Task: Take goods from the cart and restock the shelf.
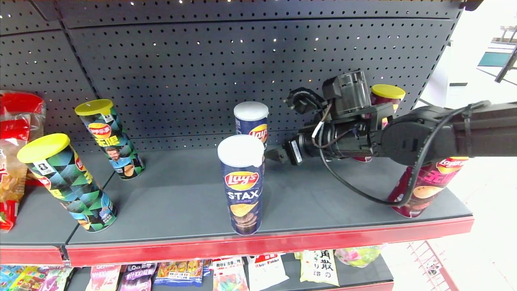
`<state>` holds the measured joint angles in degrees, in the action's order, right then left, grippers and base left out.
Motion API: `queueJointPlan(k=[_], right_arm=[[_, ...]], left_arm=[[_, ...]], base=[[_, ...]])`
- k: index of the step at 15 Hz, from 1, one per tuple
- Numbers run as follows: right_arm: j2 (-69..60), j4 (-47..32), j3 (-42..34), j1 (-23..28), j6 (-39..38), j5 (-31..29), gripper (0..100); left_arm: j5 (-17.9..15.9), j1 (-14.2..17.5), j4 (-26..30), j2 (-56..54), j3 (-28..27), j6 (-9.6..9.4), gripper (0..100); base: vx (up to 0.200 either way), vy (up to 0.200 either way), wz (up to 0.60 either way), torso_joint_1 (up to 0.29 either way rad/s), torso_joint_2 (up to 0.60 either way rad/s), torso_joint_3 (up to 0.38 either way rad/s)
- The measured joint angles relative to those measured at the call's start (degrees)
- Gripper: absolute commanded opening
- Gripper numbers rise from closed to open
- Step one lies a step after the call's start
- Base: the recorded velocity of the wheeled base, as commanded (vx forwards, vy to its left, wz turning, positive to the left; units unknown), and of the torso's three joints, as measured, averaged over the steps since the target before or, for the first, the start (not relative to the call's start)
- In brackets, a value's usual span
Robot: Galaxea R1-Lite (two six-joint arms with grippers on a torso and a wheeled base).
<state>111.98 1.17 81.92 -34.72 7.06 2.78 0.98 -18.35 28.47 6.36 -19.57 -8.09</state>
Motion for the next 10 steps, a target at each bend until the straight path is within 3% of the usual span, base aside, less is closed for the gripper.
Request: queueJointPlan(k=[5, 10], right_arm=[[-9.20, 0.27, -13.90, 2.76, -1.38, -2.80, 100], [-22.32, 0.55, -26.97, 0.90, -2.55, -2.78, 100]], left_arm=[[-0.02, -0.01, -2.99, 2.12, 0.13, 0.05, 100], [-0.35, -0.04, -13.42, 11.72, -0.20, 0.35, 100]], base=[[0.000, 0.000, 0.00, 0.000, 0.00, 0.000], [0.000, 0.000, 0.00, 0.000, 0.00, 0.000]])
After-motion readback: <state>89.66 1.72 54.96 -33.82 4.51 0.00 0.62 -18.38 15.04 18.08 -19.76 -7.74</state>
